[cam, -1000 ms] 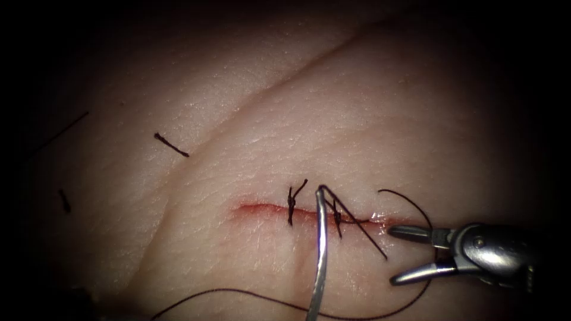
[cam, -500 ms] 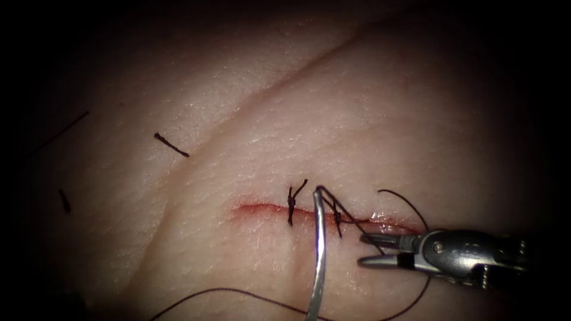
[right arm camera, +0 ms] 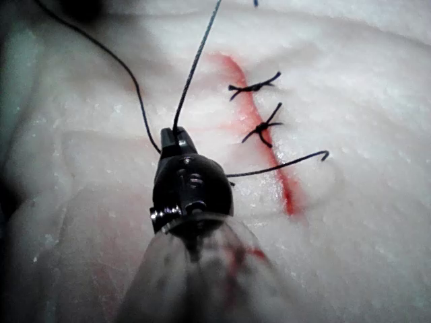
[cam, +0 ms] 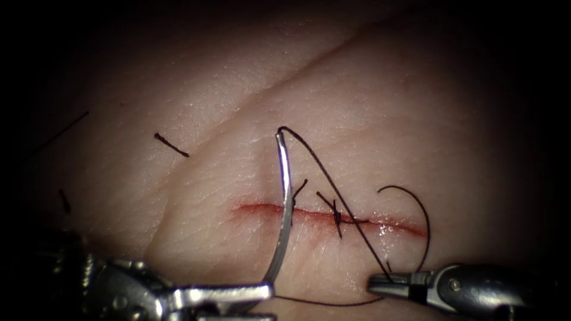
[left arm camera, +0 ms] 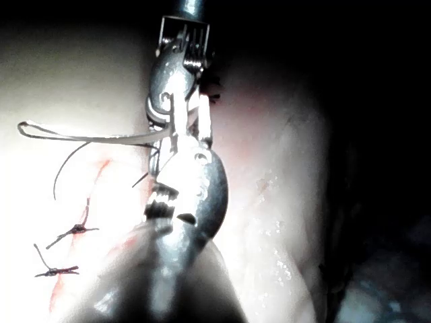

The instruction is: Wound Closure

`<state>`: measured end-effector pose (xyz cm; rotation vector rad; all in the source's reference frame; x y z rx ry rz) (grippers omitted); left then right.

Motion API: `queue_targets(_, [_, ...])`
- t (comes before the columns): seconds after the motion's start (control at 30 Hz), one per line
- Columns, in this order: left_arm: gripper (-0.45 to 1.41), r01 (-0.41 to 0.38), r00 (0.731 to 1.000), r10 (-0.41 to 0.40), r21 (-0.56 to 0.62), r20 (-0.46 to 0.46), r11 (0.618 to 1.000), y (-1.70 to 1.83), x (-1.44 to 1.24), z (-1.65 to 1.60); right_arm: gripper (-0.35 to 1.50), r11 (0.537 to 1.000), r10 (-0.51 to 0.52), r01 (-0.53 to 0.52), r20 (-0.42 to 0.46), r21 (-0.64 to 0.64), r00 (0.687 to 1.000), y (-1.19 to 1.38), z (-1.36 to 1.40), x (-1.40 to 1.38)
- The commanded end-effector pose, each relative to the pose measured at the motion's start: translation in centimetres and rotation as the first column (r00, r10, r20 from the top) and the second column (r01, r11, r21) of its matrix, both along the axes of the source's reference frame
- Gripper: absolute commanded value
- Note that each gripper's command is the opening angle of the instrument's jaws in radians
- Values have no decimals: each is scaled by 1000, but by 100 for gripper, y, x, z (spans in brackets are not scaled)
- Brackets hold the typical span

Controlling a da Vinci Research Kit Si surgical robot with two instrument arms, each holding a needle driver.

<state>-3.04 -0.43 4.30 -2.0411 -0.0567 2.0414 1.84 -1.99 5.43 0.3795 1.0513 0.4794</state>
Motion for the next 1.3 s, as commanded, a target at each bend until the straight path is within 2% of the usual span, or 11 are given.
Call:
queue_targets(0.03, [-45,11,1000,-11,0,-13,1000,0,-4,11,-35,1000,-1,1,-4,3,1000,-15,-9,14])
queue_targets(0.27, [-45,63,996,-63,-6,-66,998,12,5,44,-35,1000,-6,6,-18,5,1000,-34,-56,43])
queue_targets(0.5, [-45,82,993,-82,-4,-81,997,11,12,43,-35,1000,-26,26,-76,-6,997,-52,-102,74])
queue_targets(0.6, [-45,91,993,-91,-2,-80,996,13,14,41,-35,999,-32,28,-86,-41,996,-48,-111,81])
queue_targets(0.63, [-45,99,992,-99,-6,-77,995,15,16,40,32,997,-22,15,-98,-71,995,-39,-111,79])
queue_targets(0.67, [-45,99,992,-99,-6,-77,995,15,16,40,32,997,-22,15,-98,-71,995,-39,-111,79])
queue_targets(0.7, [-45,102,992,-102,-5,-77,995,16,17,41,81,996,-12,2,-108,-90,994,-31,-110,76])
queue_targets(0.73, [-45,105,992,-105,-4,-76,994,18,18,41,106,994,-4,-8,-114,-105,993,-25,-108,73])
queue_targets(0.8, [-45,111,991,-111,-2,-76,994,21,21,42,126,991,4,-20,-118,-132,993,-13,-102,65])
queue_targets(1.03, [-45,168,982,-168,-4,-84,986,41,48,51,143,972,21,-43,-95,-232,995,7,-92,32])
queue_targets(1.3, [-45,236,968,-236,-8,-90,972,60,85,55,140,967,33,-51,-78,-251,996,25,-64,4])
